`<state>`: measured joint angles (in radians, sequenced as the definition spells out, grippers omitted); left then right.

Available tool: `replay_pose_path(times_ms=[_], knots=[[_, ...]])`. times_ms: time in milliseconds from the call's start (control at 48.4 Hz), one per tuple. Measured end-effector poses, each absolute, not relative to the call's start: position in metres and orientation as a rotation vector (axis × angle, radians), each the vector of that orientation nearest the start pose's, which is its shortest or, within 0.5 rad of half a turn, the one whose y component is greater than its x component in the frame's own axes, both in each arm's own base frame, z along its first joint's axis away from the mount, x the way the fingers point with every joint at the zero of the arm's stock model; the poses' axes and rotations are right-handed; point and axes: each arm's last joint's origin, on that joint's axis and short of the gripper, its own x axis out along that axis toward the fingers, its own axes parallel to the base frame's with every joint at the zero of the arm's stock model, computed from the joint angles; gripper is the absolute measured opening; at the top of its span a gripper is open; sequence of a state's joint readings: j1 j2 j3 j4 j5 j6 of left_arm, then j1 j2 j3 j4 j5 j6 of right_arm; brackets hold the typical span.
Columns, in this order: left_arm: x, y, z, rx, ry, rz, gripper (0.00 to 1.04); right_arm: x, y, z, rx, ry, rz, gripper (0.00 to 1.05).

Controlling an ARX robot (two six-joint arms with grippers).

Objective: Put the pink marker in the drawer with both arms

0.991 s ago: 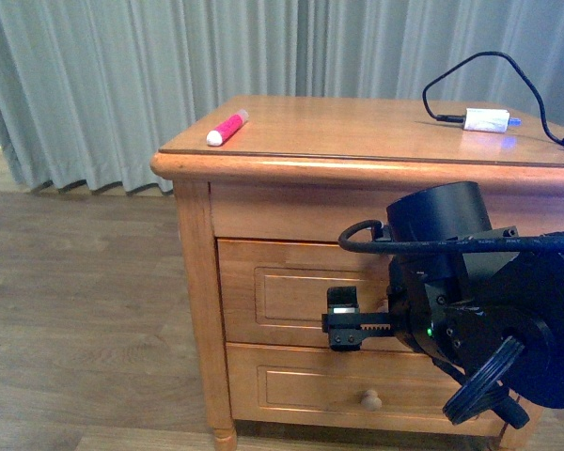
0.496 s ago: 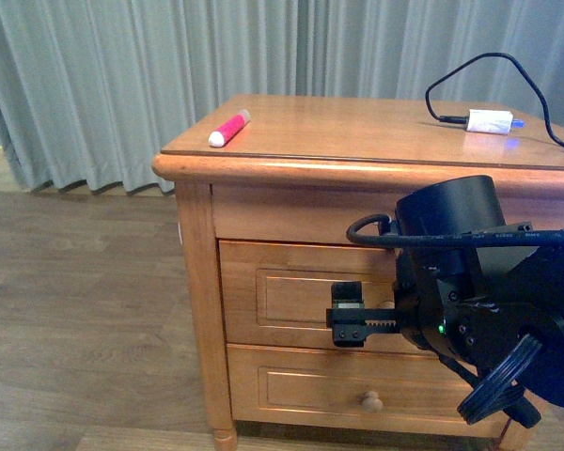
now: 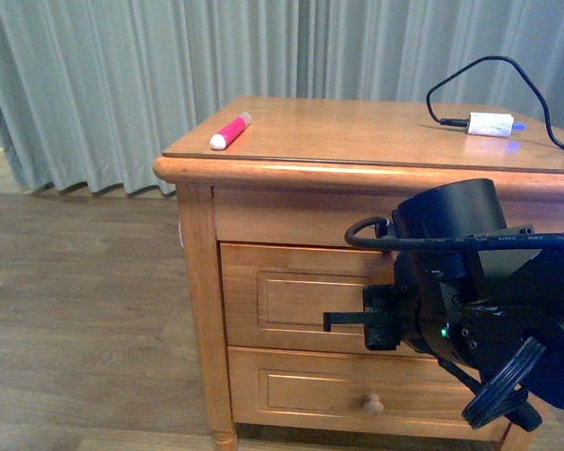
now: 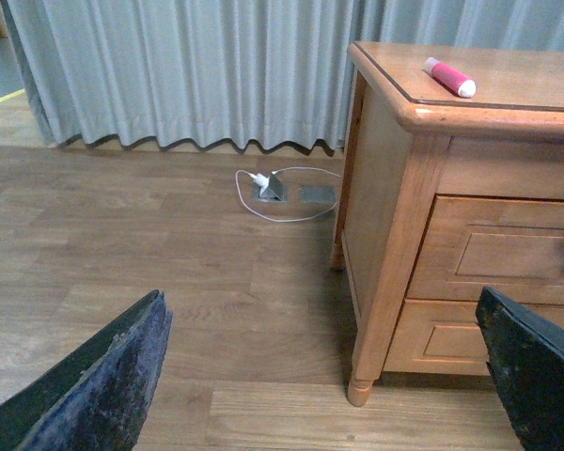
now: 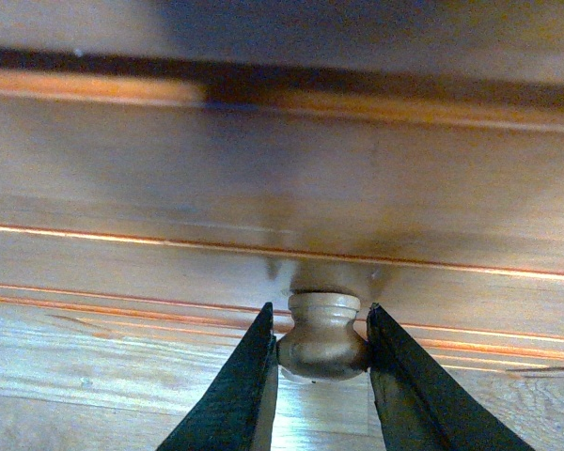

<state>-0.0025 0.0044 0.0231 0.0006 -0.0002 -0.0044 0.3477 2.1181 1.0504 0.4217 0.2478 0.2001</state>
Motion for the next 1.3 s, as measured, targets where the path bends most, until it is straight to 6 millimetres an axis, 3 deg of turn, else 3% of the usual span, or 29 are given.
replay_pose_path(times_ms=[207,785,950,1074,1218,1301], knots=[[0.097,0.0,0.171,-0.004,-0.019,-0.002,0.99,0.372,0.125,0.092,0.015,0.674,0.066,0.22],[0.097,0.0,0.171,-0.004,-0.019,-0.002,0.99,0.263,0.092,0.098,-0.001,0.812,0.181,0.22],[0.097,0.0,0.171,-0.004,-0.019,-0.002,0.99,0.245,0.079,0.099,-0.003,0.837,0.102,0.48],[0.097,0.0,0.171,-0.004,-0.019,-0.003,0.99,0.232,0.07,0.113,0.027,0.831,0.087,0.65],[0.097,0.0,0.171,-0.004,-0.019,-0.002,0.99,0.203,0.058,0.163,0.083,0.729,0.159,0.98],[0.097,0.0,0.171,-0.004,-0.019,-0.003,0.99,0.186,0.048,0.185,0.103,0.676,0.178,0.96]])
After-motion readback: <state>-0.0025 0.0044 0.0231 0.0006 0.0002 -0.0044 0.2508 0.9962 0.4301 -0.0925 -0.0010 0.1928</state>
